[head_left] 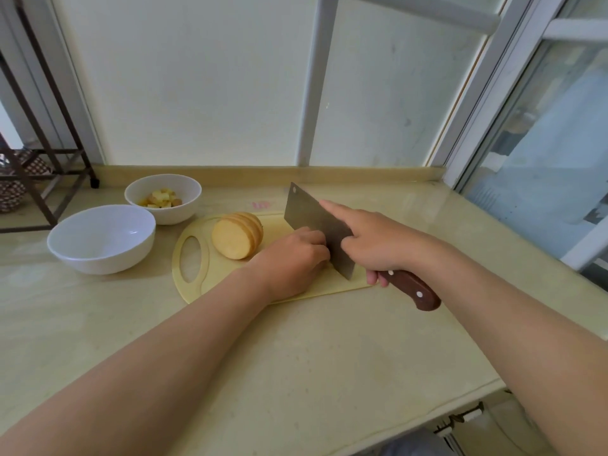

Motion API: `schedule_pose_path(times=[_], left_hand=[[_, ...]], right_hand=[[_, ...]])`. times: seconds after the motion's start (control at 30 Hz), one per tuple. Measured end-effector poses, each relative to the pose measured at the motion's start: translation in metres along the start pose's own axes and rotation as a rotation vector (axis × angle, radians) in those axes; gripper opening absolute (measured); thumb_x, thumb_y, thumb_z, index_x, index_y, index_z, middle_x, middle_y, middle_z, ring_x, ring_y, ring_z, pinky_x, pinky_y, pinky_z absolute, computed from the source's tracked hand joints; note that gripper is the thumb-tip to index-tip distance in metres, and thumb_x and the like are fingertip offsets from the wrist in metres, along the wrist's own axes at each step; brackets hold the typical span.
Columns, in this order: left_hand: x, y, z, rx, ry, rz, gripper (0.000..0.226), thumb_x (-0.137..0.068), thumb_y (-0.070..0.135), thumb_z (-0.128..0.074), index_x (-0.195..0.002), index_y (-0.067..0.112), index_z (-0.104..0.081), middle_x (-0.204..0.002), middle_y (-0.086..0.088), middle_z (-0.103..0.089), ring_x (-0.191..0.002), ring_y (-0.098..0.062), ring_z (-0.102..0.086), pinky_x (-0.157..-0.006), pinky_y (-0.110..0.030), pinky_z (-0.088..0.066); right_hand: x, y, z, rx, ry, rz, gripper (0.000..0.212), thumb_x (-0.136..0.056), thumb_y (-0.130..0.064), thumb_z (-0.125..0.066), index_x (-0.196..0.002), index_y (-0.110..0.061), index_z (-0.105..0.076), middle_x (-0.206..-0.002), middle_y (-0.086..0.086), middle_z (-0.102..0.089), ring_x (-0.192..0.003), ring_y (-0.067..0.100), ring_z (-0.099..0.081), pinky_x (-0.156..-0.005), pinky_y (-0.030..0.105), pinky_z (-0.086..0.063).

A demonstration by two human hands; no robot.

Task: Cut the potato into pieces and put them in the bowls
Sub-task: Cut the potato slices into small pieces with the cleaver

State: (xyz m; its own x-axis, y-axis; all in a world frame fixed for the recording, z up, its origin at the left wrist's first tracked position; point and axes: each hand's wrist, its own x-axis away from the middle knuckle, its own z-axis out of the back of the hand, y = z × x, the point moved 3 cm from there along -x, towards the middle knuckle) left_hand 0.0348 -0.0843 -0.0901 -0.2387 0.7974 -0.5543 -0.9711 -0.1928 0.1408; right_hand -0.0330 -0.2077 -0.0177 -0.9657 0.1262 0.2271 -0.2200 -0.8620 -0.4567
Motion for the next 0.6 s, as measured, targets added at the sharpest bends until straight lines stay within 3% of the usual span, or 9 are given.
schedule_pose_path(times=[0.07, 0.13, 0.17, 0.27, 0.33, 0.43, 0.6], left_hand=[[0.000, -0.002, 0.000, 0.006, 0.013, 0.013, 0.013, -0.087, 0.008, -0.060, -0.083, 0.005, -0.072, -0.086, -0.010, -0.063, -0.077, -0.030, -0.058, -0.068, -0.035, -0.050], [0.001, -0.004, -0.002, 0.019, 0.022, 0.044, 0.009, -0.086, 0.006, -0.062, -0.080, 0.006, -0.069, -0.085, -0.010, -0.061, -0.076, -0.029, -0.056, -0.067, -0.032, -0.047], [0.003, -0.005, -0.003, 0.035, 0.023, 0.073, 0.006, -0.085, 0.005, -0.063, -0.080, 0.006, -0.067, -0.085, -0.009, -0.060, -0.076, -0.027, -0.054, -0.067, -0.033, -0.047], [0.005, -0.010, -0.004, 0.081, 0.009, 0.163, 0.007, -0.083, 0.004, -0.064, -0.087, 0.008, -0.062, -0.090, -0.005, -0.057, -0.080, -0.020, -0.049, -0.070, -0.037, -0.049], [0.005, -0.011, -0.004, 0.116, 0.004, 0.211, 0.014, -0.081, 0.005, -0.065, -0.093, 0.010, -0.059, -0.094, -0.002, -0.054, -0.083, -0.017, -0.047, -0.074, -0.034, -0.048], [0.006, -0.014, -0.002, 0.160, -0.017, 0.318, 0.022, -0.083, 0.012, -0.065, -0.102, 0.014, -0.054, -0.103, 0.001, -0.050, -0.088, -0.012, -0.046, -0.079, -0.029, -0.045], [0.006, -0.014, 0.000, 0.178, -0.023, 0.398, 0.026, -0.084, 0.019, -0.064, -0.106, 0.017, -0.049, -0.106, 0.003, -0.047, -0.091, -0.013, -0.045, -0.080, -0.030, -0.045]], right_hand=[[0.005, 0.011, 0.009, -0.063, 0.025, -0.017, 0.088, -0.093, -0.003, -0.032, -0.158, -0.059, -0.016, -0.099, 0.010, -0.069, -0.045, 0.021, -0.065, -0.047, 0.033, -0.055], [0.010, 0.025, 0.017, -0.180, 0.064, -0.045, 0.084, -0.095, -0.003, -0.035, -0.158, -0.056, -0.023, -0.069, 0.010, -0.069, -0.042, 0.023, -0.061, -0.047, 0.032, -0.052], [0.012, 0.033, 0.019, -0.268, 0.090, -0.057, 0.081, -0.095, -0.002, -0.037, -0.157, -0.053, -0.028, -0.065, 0.012, -0.067, -0.042, 0.024, -0.059, -0.046, 0.032, -0.052], [0.016, 0.061, 0.016, -0.542, 0.170, -0.108, 0.075, -0.096, 0.002, -0.045, -0.156, -0.043, -0.039, -0.066, 0.016, -0.061, -0.043, 0.026, -0.056, -0.041, 0.032, -0.049], [0.016, 0.079, 0.008, -0.665, 0.201, -0.140, 0.071, -0.097, 0.003, -0.048, -0.155, -0.038, -0.042, -0.058, 0.013, -0.062, -0.041, 0.023, -0.053, -0.038, 0.029, -0.046], [0.012, 0.099, -0.005, -0.853, 0.223, -0.176, 0.065, -0.099, 0.002, -0.048, -0.154, -0.033, -0.046, -0.065, 0.018, -0.068, -0.039, 0.020, -0.050, -0.036, 0.025, -0.042], [0.005, 0.109, -0.011, -0.945, 0.195, -0.170, 0.060, -0.101, 0.000, -0.048, -0.151, -0.033, -0.048, -0.065, 0.019, -0.066, -0.038, 0.018, -0.049, -0.034, 0.023, -0.039]])
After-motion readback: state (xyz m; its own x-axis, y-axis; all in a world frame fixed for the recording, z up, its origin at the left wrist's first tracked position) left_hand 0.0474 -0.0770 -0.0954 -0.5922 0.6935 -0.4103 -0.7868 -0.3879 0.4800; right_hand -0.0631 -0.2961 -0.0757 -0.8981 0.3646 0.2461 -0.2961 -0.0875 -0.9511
